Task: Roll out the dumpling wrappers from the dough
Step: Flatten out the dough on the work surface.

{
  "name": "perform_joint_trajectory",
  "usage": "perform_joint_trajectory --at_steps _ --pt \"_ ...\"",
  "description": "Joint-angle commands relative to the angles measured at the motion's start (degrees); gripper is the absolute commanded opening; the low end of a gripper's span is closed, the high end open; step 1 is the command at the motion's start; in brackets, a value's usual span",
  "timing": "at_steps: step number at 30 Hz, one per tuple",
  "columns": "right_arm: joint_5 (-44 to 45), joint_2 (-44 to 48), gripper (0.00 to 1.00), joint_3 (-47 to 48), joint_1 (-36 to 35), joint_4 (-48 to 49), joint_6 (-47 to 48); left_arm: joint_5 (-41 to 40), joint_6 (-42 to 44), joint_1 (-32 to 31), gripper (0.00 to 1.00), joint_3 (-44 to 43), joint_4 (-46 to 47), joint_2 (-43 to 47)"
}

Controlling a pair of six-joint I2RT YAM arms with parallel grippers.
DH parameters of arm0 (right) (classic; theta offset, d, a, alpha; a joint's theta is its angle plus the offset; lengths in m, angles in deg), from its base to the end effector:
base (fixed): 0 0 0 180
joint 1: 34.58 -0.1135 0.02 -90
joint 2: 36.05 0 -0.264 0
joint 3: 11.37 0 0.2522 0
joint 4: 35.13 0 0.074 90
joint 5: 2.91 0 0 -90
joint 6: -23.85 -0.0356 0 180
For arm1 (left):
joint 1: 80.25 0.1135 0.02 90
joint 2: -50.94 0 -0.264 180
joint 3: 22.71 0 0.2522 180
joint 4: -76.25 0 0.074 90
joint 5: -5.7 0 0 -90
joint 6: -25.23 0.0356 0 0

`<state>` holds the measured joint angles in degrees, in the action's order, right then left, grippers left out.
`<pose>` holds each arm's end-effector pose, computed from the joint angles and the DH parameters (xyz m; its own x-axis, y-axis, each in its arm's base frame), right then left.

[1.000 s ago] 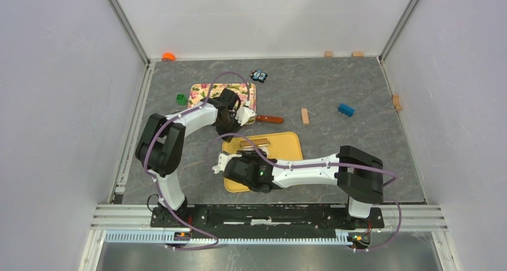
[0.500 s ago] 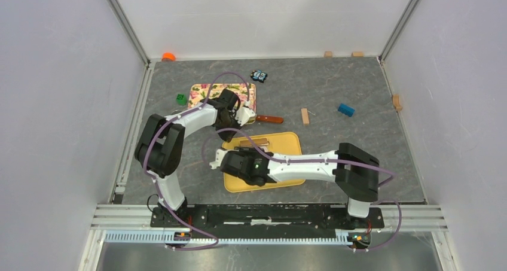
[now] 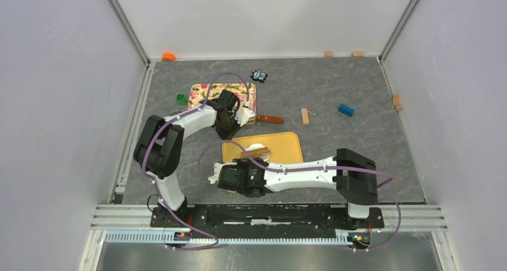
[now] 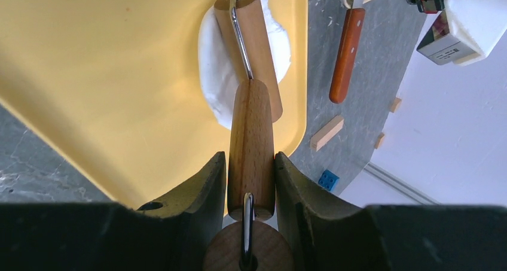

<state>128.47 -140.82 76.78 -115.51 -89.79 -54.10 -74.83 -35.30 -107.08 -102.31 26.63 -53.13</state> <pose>0.0802 0.3531 0.2013 0.0017 -0.9831 -0.1832 -0.7231 0.1253 -0.6793 0.3040 -0.1603 0.1602 -0.5083 0.8009 -0.3165 0.8448 0.5350 -0.0029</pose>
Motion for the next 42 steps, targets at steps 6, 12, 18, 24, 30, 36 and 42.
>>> perform_joint_trajectory --at_steps 6,12,18,24,30,36,42 --pt "-7.33 -2.48 0.0 -2.72 7.83 6.44 3.74 1.95 0.57 -1.3 0.02 4.32 3.16 -5.26" --pt "-8.32 -1.89 0.0 -4.58 5.96 4.27 -0.09 1.86 0.58 -1.35 0.02 4.23 3.27 -5.26" --pt "-9.23 2.21 0.0 -6.0 -0.39 -2.08 -6.49 1.78 0.6 -1.32 0.02 4.23 3.34 -5.31" --pt "-10.03 2.96 0.0 -7.41 0.65 0.5 -4.94 1.78 0.67 -1.31 0.02 4.23 3.42 -5.25" --pt "-12.52 -0.43 0.0 -9.39 6.41 8.51 0.56 1.73 0.58 -1.33 0.02 4.23 3.42 -5.31" --pt "-12.63 -1.51 0.0 -6.38 4.17 5.67 -0.84 1.69 0.62 -1.28 0.02 4.14 3.42 -5.35" --pt "-13.86 1.59 0.0 -8.29 -3.09 -2.31 -8.2 1.65 0.63 -1.32 0.02 4.23 3.51 -5.24"
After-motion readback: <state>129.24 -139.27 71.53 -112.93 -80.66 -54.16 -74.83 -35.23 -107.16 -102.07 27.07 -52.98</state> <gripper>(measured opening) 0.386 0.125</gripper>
